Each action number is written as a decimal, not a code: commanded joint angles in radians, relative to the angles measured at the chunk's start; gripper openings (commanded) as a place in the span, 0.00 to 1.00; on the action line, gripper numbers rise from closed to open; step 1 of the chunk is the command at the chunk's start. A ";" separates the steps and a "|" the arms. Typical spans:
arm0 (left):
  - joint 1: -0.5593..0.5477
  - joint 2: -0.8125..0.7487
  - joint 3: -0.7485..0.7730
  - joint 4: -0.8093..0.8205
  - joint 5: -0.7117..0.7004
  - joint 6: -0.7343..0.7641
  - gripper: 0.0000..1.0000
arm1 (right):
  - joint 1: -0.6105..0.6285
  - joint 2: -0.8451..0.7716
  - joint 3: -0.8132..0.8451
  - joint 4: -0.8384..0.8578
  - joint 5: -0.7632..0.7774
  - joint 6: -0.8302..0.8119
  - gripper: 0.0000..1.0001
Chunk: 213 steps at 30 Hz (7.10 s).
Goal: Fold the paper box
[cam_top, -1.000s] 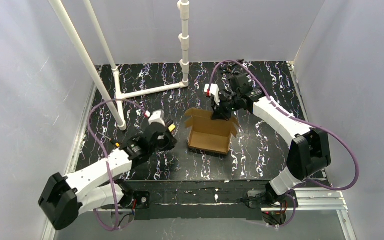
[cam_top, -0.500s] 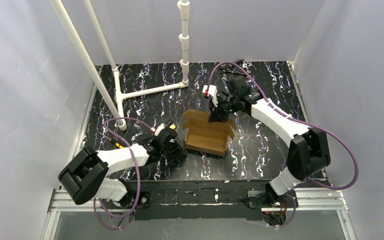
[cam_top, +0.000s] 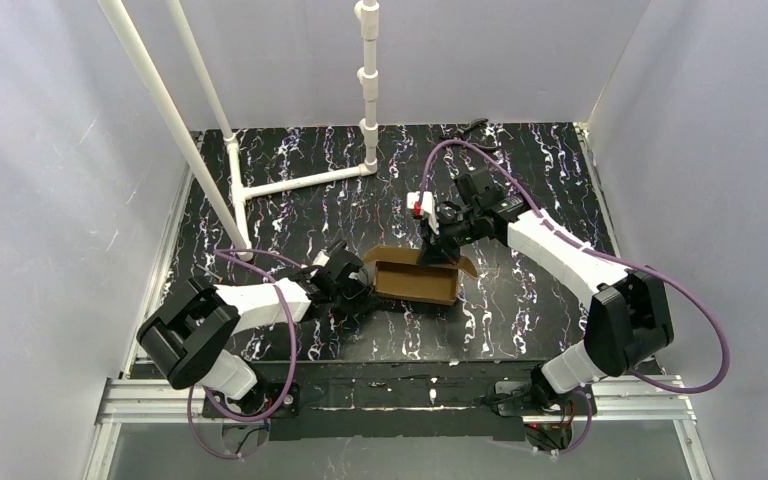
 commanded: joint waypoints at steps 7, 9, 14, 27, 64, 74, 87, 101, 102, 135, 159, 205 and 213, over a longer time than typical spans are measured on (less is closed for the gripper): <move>0.008 -0.119 -0.079 -0.022 -0.042 0.121 0.00 | 0.008 -0.015 0.089 -0.036 0.048 0.004 0.20; 0.008 -0.157 -0.092 -0.034 -0.043 0.198 0.00 | 0.008 -0.015 0.091 -0.012 0.113 0.032 0.24; 0.008 -0.259 -0.161 -0.017 -0.011 0.382 0.10 | 0.008 0.001 0.115 0.012 0.277 0.070 0.29; 0.031 -0.620 -0.329 0.012 -0.001 0.477 0.79 | 0.007 0.047 0.177 -0.041 0.284 0.071 0.52; -0.027 -0.175 -0.220 0.286 0.009 0.160 0.17 | -0.066 -0.112 -0.105 0.233 0.171 0.225 0.35; -0.026 -0.123 -0.144 0.284 -0.017 0.157 0.06 | -0.066 -0.137 -0.120 0.237 0.102 0.236 0.04; 0.076 -0.026 -0.041 0.259 0.038 0.293 0.00 | -0.064 -0.149 -0.127 0.189 -0.040 0.205 0.01; 0.097 -0.270 -0.204 0.253 0.114 0.460 0.27 | -0.063 -0.030 0.048 0.117 0.219 0.196 0.27; 0.100 -0.295 -0.211 0.247 0.106 0.477 0.33 | -0.063 -0.023 0.056 0.110 0.224 0.192 0.29; 0.134 0.070 0.252 -0.109 0.090 0.828 0.24 | -0.164 -0.090 -0.057 0.138 0.171 0.204 0.79; 0.123 -0.233 0.244 -0.364 -0.046 0.879 0.39 | -0.211 -0.081 0.131 -0.182 -0.157 -0.068 0.98; 0.156 0.184 0.308 -0.319 0.155 0.411 0.00 | 0.109 0.415 0.168 0.134 0.362 0.287 0.22; 0.156 0.000 0.184 -0.374 0.090 0.464 0.00 | -0.015 0.379 0.254 0.081 0.414 0.290 0.34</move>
